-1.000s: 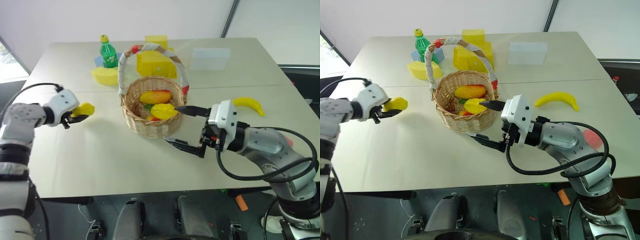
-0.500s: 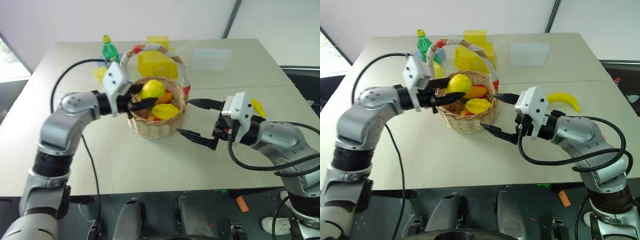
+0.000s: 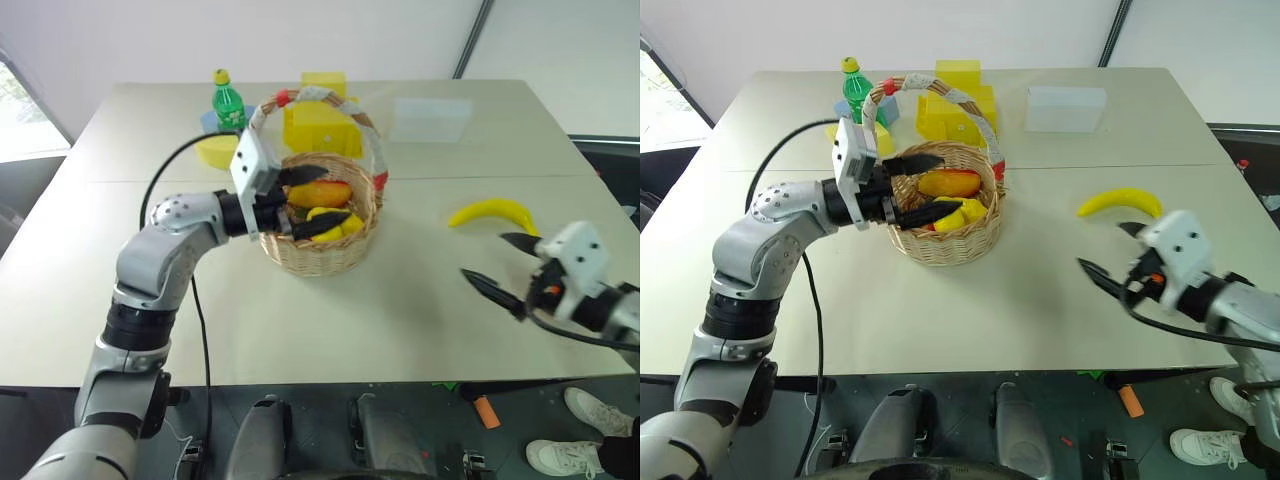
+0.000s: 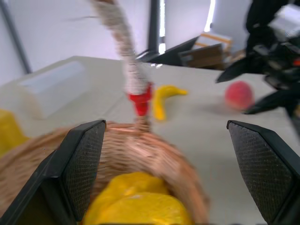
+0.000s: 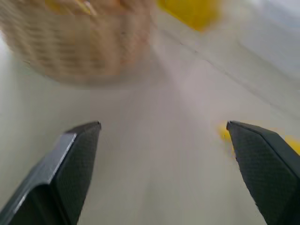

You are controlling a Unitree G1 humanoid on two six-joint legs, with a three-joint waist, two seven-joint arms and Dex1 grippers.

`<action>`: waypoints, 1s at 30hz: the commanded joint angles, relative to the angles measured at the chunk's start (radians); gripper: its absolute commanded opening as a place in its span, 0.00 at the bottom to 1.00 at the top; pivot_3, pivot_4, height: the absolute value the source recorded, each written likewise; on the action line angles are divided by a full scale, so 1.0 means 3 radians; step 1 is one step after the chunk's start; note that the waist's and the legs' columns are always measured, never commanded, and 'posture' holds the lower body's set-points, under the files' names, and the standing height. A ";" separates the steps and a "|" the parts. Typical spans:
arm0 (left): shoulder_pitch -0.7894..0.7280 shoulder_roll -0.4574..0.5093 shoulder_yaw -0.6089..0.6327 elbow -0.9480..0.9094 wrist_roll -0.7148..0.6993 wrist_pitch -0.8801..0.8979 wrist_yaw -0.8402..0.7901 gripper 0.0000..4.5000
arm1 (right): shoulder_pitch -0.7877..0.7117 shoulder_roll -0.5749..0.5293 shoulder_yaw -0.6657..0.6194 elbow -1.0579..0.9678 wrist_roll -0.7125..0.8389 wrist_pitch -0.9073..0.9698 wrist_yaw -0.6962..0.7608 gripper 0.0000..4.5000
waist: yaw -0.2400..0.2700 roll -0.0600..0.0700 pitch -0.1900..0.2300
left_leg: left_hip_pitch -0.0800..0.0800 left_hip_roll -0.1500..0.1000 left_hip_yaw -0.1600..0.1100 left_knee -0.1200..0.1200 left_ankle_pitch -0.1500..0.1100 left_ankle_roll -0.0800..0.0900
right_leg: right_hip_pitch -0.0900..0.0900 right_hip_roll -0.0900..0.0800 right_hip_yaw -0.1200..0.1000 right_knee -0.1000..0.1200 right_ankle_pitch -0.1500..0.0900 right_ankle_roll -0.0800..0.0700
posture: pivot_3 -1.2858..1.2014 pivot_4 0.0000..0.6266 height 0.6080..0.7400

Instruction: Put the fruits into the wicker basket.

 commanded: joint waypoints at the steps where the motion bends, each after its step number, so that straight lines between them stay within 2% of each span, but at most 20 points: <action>1: 0.0065 0.0015 -0.0195 -0.0320 -0.0097 -0.0019 -0.0218 0.98 | 0.0230 0.0144 -0.0445 0.0247 -0.0129 -0.0246 -0.0038 1.00 | 0.0002 0.0001 0.0000 | 0.0004 0.0000 0.0001 0.0000 0.0000 0.0000 | 0.0003 0.0000 0.0001 0.0000 0.0000 0.0000 | 0.52 0.24 1.00; 5: 0.0132 -0.0073 -0.0419 -0.0308 -0.0033 -0.0052 -0.0298 0.98 | 0.0373 0.0381 -0.0601 0.0389 -0.0103 -0.0321 -0.0132 1.00 | -0.0019 0.0004 -0.0002 | 0.0008 0.0000 0.0003 0.0000 0.0000 0.0000 | 0.0007 0.0002 0.0004 -0.0001 0.0000 0.0000 | 0.52 0.24 1.00; 10: 0.0152 -0.0171 -0.0572 -0.0197 0.0118 -0.0157 -0.0282 0.98 | 0.0364 0.0561 -0.0561 0.0650 -0.0247 -0.0447 -0.0328 1.00 | -0.0068 0.0008 -0.0004 | 0.0010 0.0000 0.0003 0.0000 0.0000 0.0000 | 0.0009 0.0004 0.0005 0.0000 -0.0001 0.0000 | 0.52 0.24 1.00; 17: 0.0199 -0.0228 -0.0553 -0.0208 0.0096 -0.0145 -0.0273 0.98 | 0.0019 0.0695 -0.0444 0.1098 -0.0282 -0.0494 -0.0598 1.00 | -0.0077 0.0018 -0.0010 | 0.0014 0.0001 0.0004 -0.0002 0.0000 0.0000 | 0.0011 0.0006 0.0007 0.0000 -0.0001 -0.0001 | 0.52 0.24 1.00; 25: 0.0234 -0.0188 -0.0504 -0.0195 0.0132 -0.0152 -0.0234 0.98 | -0.0123 0.0800 -0.0379 0.1180 -0.0055 -0.0297 -0.0626 1.00 | -0.0073 0.0021 -0.0012 | 0.0014 0.0000 0.0003 -0.0002 0.0000 0.0000 | 0.0011 0.0004 0.0007 0.0000 -0.0001 0.0000 | 0.52 0.24 1.00; 28: 0.0246 -0.0192 -0.0488 -0.0203 0.0131 -0.0142 -0.0203 1.00 | -0.0130 0.0783 -0.0373 0.1195 -0.0057 -0.0234 -0.0663 0.82 | -0.0072 0.0022 -0.0012 | 0.0014 0.0000 0.0003 -0.0003 0.0000 0.0000 | 0.0011 0.0004 0.0007 0.0000 -0.0001 0.0000 | 0.52 0.24 1.00; 30: 0.0263 -0.0184 -0.0480 -0.0207 0.0139 -0.0150 -0.0184 1.00 | -0.0112 0.0778 -0.0348 0.1121 -0.0085 -0.0264 -0.0669 0.58 | -0.0072 0.0023 -0.0013 | 0.0014 0.0000 0.0003 -0.0003 0.0000 0.0000 | 0.0011 0.0004 0.0007 0.0000 -0.0001 0.0000 | 0.52 0.24 1.00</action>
